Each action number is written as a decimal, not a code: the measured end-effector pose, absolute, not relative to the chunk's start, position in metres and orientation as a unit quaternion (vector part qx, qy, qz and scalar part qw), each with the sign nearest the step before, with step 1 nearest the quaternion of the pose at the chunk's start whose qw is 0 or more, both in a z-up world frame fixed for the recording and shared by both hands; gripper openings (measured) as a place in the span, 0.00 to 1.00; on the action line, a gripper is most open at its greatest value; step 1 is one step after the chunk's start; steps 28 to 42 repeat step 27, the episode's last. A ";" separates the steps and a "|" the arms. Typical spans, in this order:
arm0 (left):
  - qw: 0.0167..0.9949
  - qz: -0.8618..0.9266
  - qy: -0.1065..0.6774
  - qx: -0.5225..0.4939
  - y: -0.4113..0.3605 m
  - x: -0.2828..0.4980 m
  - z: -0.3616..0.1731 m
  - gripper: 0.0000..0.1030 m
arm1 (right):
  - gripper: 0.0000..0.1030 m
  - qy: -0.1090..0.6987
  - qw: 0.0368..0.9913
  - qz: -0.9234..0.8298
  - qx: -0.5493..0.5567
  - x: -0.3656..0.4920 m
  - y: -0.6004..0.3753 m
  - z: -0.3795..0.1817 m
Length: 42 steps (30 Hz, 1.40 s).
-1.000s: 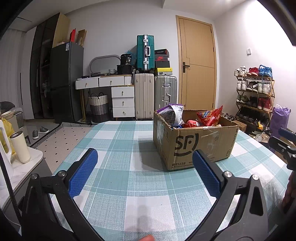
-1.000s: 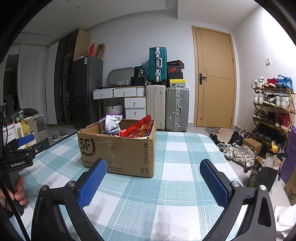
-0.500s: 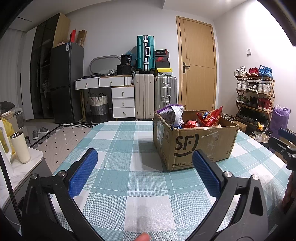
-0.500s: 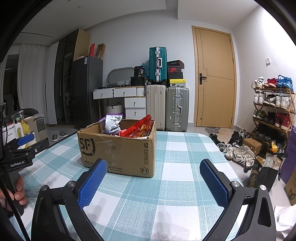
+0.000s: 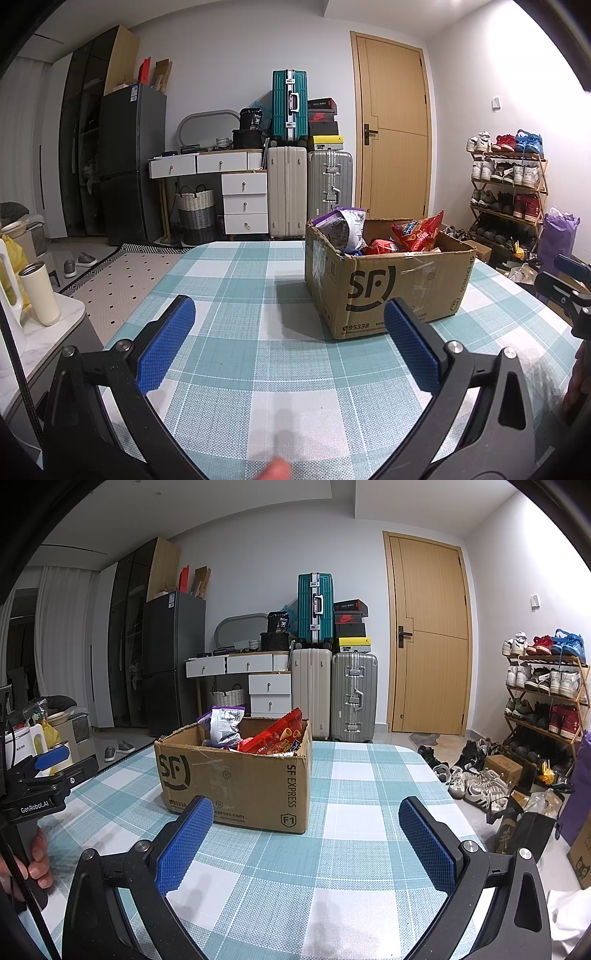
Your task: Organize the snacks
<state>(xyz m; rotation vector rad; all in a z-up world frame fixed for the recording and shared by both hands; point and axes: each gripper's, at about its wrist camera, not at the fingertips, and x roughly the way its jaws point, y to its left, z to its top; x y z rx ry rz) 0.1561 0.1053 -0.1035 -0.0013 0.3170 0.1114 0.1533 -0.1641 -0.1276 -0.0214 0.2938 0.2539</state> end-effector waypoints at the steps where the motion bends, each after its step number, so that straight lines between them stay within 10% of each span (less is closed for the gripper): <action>1: 0.986 0.055 0.157 -0.001 0.105 0.155 -0.103 0.99 | 0.99 0.146 0.981 0.126 -0.011 0.154 -0.164 -0.128; 42: 0.987 0.040 0.158 0.001 0.102 0.160 -0.107 0.99 | 0.99 0.146 0.981 0.126 -0.010 0.154 -0.164 -0.127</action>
